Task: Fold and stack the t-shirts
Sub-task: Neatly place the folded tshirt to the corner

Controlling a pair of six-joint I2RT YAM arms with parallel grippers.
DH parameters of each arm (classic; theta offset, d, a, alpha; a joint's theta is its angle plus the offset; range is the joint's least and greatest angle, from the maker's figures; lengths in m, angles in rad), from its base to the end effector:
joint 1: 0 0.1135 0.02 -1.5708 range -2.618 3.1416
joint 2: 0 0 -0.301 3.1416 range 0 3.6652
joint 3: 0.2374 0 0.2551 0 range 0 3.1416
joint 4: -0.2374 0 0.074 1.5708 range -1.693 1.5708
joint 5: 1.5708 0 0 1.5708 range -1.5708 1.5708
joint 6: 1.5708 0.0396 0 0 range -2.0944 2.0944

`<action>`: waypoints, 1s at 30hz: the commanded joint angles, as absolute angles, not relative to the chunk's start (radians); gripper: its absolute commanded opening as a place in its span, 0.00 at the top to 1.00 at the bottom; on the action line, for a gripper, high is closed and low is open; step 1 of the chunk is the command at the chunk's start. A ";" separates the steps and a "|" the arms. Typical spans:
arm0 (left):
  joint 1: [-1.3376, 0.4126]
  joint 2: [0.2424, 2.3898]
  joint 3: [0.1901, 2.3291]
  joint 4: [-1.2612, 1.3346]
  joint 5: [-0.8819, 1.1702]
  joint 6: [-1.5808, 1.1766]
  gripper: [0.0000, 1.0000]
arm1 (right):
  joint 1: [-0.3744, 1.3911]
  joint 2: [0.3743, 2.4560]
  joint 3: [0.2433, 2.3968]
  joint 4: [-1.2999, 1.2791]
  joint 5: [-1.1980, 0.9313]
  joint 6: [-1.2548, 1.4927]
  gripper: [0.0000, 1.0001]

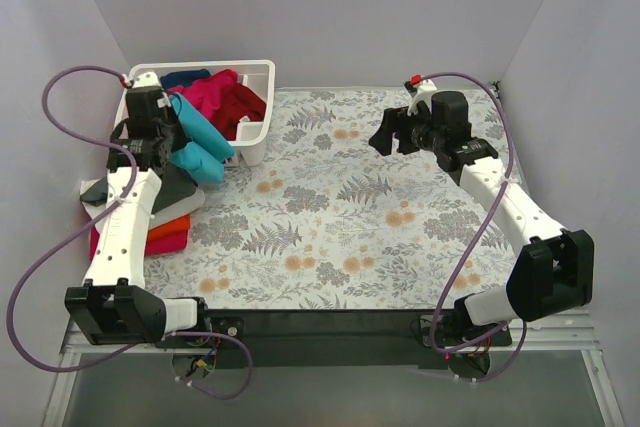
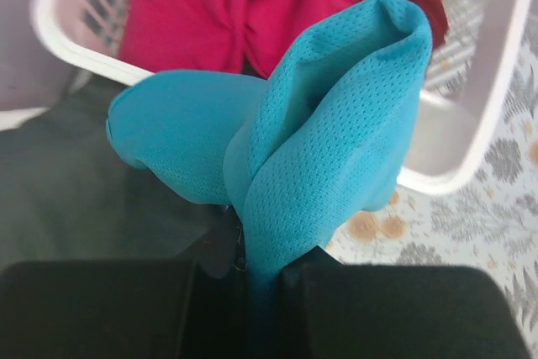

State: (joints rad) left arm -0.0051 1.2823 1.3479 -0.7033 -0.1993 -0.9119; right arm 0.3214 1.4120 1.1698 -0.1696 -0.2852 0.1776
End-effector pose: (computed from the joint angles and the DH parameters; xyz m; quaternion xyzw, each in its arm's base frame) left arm 0.2685 0.0065 0.4110 -0.4295 0.7793 -0.1184 0.4407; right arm 0.3097 0.1149 0.3647 -0.1371 0.8205 0.2491 0.4959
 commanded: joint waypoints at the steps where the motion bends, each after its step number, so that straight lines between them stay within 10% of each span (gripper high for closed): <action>1: 0.102 1.236 1.446 -0.744 -0.155 -0.851 1.00 | 0.308 1.364 1.163 -0.091 -0.353 0.181 0.28; 26: 0.347 1.196 1.230 -0.804 -0.420 -0.957 1.00 | 0.301 1.345 1.151 -0.066 -0.453 0.190 0.28; 30: 0.383 1.258 1.247 -0.810 -0.501 -0.971 0.70 | 0.301 1.330 1.146 -0.067 -0.459 0.190 0.28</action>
State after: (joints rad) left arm 0.3565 1.2278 1.2366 -0.8089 -0.3912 -0.9489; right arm 0.3069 1.3739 1.1530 -0.1047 -0.4320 0.1848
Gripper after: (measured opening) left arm 0.217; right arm 0.723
